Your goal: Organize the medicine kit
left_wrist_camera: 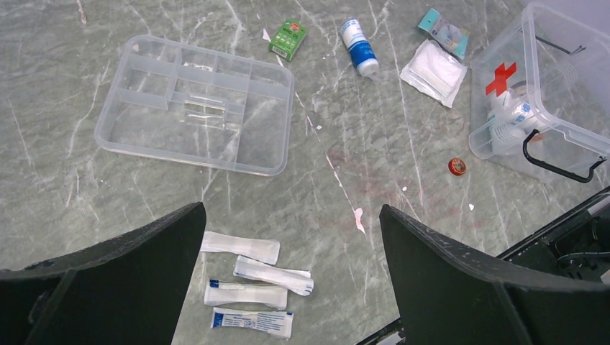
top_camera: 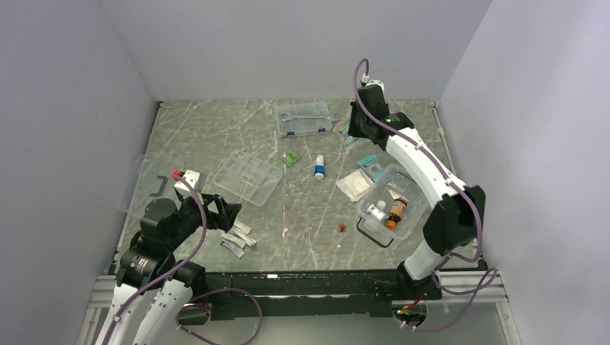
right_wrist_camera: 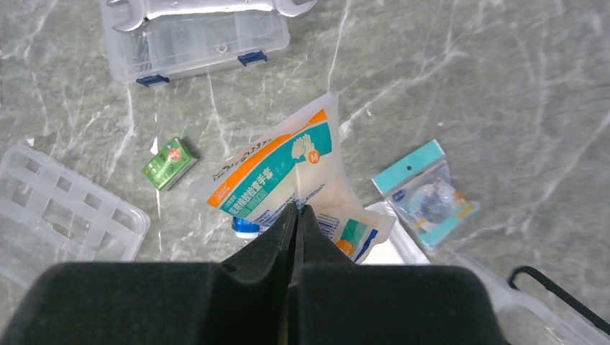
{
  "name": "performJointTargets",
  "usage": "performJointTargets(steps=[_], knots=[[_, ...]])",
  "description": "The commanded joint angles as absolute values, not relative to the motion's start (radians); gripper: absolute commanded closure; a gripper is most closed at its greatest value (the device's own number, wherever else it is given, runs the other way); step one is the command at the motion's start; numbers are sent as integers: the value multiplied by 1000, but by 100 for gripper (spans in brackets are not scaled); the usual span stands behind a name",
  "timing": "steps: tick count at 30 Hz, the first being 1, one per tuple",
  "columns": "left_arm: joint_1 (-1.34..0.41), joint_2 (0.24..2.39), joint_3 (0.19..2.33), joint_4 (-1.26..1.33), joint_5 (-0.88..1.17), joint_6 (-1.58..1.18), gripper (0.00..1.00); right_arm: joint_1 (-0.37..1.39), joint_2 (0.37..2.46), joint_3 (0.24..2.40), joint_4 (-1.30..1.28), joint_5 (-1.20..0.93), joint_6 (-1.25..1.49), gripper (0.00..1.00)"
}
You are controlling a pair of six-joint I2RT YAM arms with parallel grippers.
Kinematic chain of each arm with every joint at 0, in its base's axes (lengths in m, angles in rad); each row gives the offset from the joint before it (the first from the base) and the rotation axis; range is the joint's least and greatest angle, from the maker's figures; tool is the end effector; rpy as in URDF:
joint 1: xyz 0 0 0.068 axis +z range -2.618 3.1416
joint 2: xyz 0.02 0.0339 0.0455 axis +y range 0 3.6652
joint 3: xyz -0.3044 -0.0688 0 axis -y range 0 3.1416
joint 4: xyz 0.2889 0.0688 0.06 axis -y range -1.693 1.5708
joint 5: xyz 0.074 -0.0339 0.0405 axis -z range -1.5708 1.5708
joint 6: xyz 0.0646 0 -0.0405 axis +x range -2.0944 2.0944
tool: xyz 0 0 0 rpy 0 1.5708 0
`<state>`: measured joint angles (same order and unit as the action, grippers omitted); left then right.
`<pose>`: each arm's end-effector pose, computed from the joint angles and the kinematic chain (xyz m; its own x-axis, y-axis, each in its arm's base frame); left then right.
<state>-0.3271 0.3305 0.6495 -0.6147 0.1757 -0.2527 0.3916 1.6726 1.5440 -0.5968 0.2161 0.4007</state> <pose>0.1093 -0.0490 0.3198 -0.3859 -0.1290 -0.9135 0.3906 0.8742 -0.2885 0.4191 0.1581 0.3478 -0.6522 0.1429 -0.7445 0.0325 0.9864 0.1609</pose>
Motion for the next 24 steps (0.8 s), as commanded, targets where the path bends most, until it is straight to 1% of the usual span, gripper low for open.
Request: performJointTargets(steps=[1, 9, 14, 17, 21, 24], knots=[[-327, 315, 680, -600, 183, -258, 1, 394, 1551, 1493, -638, 285, 294, 100], [-328, 300, 678, -598, 190, -259, 1, 394, 1275, 1298, -652, 351, 218, 100], [-335, 293, 678, -596, 199, -259, 1, 393, 1143, 1208, -671, 395, 128, 100], [-337, 283, 678, -595, 197, -259, 1, 386, 1100, 1176, -707, 414, 102, 100], [-338, 271, 678, -595, 193, -260, 1, 384, 1080, 1144, -750, 386, 45, 100], [-343, 269, 678, -597, 191, -259, 2, 381, 1049, 1097, -748, 354, -71, 100]])
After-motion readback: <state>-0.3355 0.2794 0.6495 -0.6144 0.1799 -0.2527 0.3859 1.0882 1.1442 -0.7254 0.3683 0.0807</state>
